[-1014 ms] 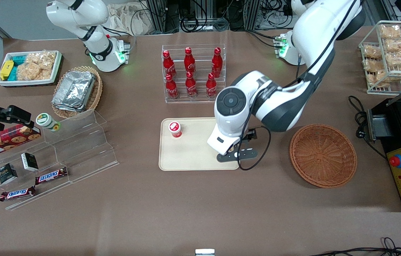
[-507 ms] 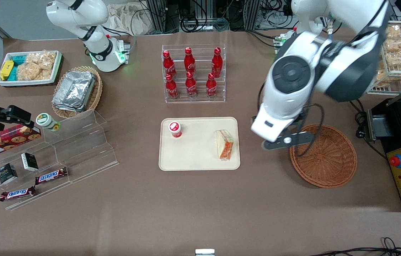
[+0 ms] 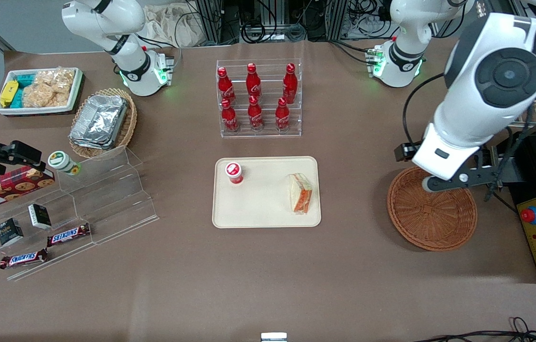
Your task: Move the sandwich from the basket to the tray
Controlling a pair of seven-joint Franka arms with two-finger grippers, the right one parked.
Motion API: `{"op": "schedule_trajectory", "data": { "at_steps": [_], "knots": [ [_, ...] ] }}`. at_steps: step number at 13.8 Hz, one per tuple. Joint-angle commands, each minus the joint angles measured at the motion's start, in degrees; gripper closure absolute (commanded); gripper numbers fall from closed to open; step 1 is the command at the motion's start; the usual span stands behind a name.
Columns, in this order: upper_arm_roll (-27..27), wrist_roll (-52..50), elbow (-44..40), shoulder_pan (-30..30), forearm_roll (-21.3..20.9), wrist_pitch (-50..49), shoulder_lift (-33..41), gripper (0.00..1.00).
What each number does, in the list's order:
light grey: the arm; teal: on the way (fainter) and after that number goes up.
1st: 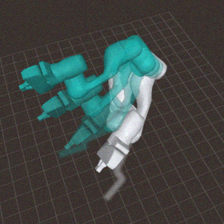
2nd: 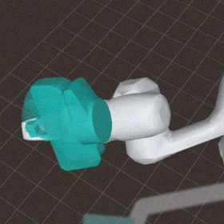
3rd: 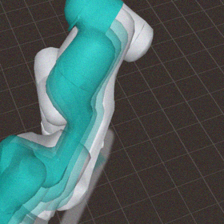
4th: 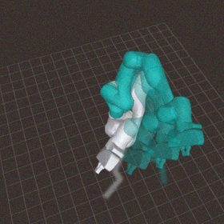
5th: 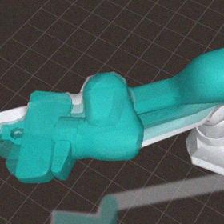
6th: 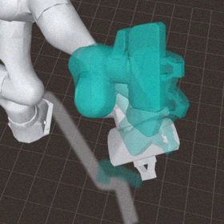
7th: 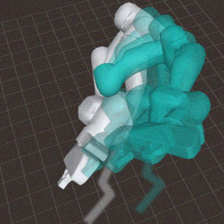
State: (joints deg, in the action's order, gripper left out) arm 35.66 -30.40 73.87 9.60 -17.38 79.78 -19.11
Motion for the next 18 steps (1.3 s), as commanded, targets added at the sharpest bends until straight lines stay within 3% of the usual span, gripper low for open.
{"op": "schedule_trajectory", "data": {
  "at_steps": [1, 5, 7, 10, 18],
  "knots": [
    [0.2, 5.5, 2.7, 4.6, 2.1, 1.1, 2.7, 0.00],
    [-0.5, 9.6, 2.9, 6.8, 2.3, 1.3, 3.9, 0.00],
    [-6.3, 13.0, 5.2, 3.9, 2.4, 2.7, 5.8, 0.00],
    [-18.1, 16.7, 6.1, -3.2, 7.0, 4.2, 8.1, 0.00],
    [-31.3, 25.0, 22.2, -12.4, 11.3, 18.3, 18.7, 0.00]
  ]
}}
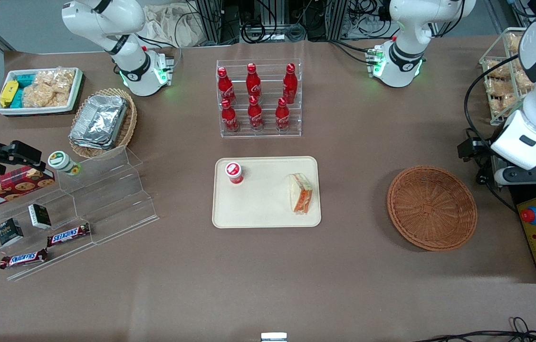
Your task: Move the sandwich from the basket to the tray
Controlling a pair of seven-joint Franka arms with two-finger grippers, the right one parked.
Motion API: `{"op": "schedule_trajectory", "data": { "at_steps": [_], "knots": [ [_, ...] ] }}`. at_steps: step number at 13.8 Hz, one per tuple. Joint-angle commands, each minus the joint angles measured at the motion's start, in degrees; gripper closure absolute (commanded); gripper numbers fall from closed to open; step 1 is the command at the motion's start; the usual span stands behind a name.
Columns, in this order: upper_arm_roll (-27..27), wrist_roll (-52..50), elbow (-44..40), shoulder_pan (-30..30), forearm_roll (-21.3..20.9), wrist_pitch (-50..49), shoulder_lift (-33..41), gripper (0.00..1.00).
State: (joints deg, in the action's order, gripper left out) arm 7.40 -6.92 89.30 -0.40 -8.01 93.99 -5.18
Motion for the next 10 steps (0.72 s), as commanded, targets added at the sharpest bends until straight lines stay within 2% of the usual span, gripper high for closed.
{"op": "schedule_trajectory", "data": {
  "at_steps": [1, 3, 10],
  "knots": [
    [-3.5, 1.6, 8.5, -2.6, 2.2, 5.6, 5.9, 0.00],
    [-3.9, 1.5, 11.0, -2.6, 5.6, 5.9, 7.8, 0.00],
    [-3.9, 1.7, 7.8, -1.7, 7.9, 3.7, 7.3, 0.00]
  ]
}}
